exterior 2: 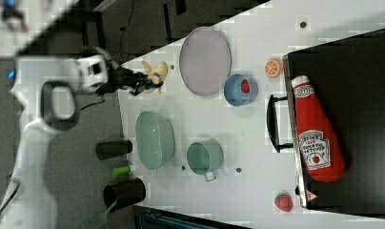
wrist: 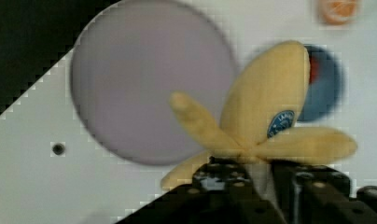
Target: Pick banana from table and place on plate.
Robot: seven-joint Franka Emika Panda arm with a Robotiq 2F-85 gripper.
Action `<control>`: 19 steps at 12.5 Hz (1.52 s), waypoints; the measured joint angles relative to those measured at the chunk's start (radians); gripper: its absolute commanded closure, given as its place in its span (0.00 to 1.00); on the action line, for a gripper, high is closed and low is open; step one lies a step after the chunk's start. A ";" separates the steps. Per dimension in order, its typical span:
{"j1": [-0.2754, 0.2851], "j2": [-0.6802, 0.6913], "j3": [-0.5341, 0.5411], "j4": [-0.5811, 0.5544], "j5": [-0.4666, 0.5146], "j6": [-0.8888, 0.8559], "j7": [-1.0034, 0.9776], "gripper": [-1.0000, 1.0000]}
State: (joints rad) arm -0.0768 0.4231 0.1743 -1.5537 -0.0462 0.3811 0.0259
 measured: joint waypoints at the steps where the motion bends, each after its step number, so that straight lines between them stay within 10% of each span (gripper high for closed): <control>1: 0.010 0.076 0.004 0.033 0.005 0.037 0.004 0.80; 8: 0.050 0.357 -0.018 0.057 -0.033 0.260 0.021 0.76; 15: 0.057 0.371 -0.016 0.074 -0.044 0.349 0.029 0.00; 19: 0.054 0.312 -0.011 0.057 -0.013 0.303 0.029 0.00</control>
State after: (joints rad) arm -0.0224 0.7354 0.1635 -1.4971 -0.0589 0.6841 0.0551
